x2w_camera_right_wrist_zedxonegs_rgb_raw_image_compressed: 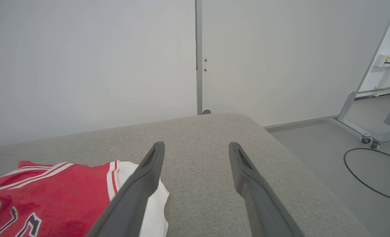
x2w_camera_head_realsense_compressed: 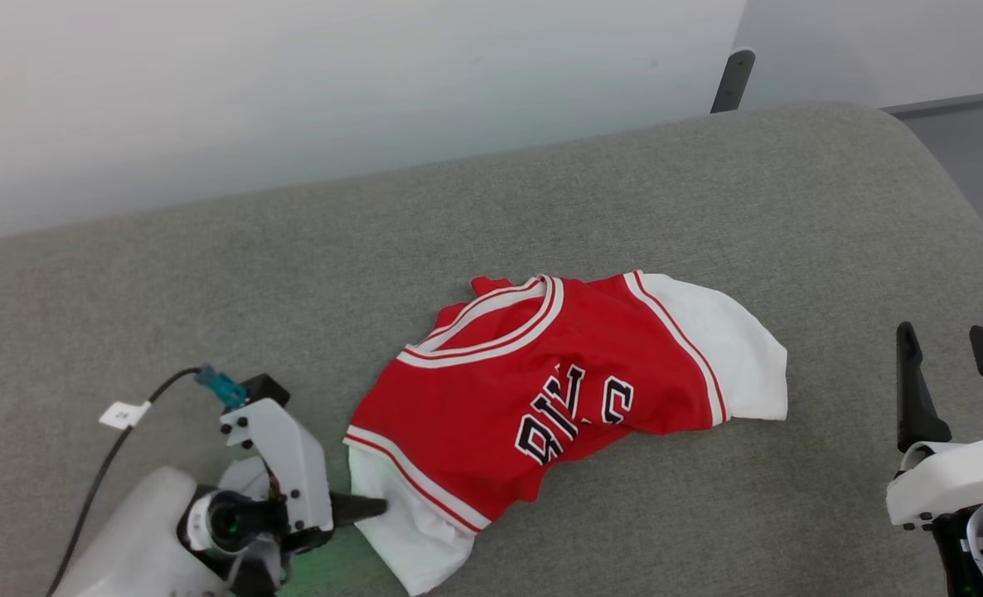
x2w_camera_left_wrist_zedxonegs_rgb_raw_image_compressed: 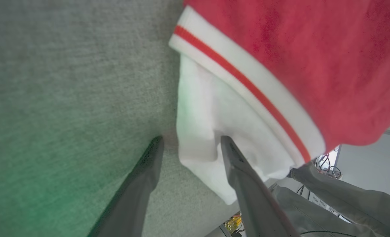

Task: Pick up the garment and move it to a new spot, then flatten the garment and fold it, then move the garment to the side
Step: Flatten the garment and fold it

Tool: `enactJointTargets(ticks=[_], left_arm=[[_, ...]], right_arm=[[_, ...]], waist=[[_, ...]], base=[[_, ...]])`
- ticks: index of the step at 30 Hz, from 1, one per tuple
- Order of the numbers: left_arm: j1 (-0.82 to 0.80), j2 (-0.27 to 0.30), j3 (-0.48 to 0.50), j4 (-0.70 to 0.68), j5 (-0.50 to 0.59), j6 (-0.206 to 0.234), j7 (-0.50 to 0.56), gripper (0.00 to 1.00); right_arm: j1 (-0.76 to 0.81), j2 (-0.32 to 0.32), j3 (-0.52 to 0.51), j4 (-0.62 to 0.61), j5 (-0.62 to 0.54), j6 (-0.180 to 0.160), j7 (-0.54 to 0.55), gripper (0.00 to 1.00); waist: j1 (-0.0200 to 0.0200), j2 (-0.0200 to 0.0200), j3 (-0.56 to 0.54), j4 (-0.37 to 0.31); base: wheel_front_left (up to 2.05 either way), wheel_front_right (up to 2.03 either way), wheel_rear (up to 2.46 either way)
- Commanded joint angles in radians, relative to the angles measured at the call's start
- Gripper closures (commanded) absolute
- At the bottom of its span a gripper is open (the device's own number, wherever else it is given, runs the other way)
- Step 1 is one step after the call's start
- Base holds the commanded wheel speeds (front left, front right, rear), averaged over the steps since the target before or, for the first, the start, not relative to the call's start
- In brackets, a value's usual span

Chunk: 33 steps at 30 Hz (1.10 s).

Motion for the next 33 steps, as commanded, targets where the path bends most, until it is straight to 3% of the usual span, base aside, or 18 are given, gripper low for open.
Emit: enactJointTargets(ticks=[1, 11, 22, 33], left_arm=[[0.021, -0.015, -0.011, 0.036, -0.002, 0.001, -0.008, 1.0], [-0.038, 0.005, -0.011, 0.096, 0.017, -0.072, -0.026, 1.0], [-0.078, 0.019, -0.017, 0.13, 0.04, -0.111, -0.05, 1.0], [-0.167, 0.11, -0.081, 0.147, 0.172, -0.169, -0.095, 1.0]], right_arm=[[-0.011, -0.005, -0.004, 0.001, 0.007, -0.001, -0.004, 0.0], [-0.002, -0.015, -0.011, 0.007, 0.013, -0.001, 0.011, 0.0], [-0.011, -0.051, 0.015, 0.011, 0.027, -0.001, 0.085, 0.0], [-0.037, -0.074, 0.053, 0.006, 0.031, -0.001, 0.133, 0.0]], waist=[[0.0, 0.0, 0.003, 0.0], [0.0, 0.0, -0.018, 0.031], [0.0, 0.0, -0.057, 0.084], [0.0, 0.0, -0.064, 0.114]], base=[[0.0, 0.0, 0.0], [0.0, 0.0, 0.0], [0.0, 0.0, 0.0], [0.0, 0.0, 0.0]])
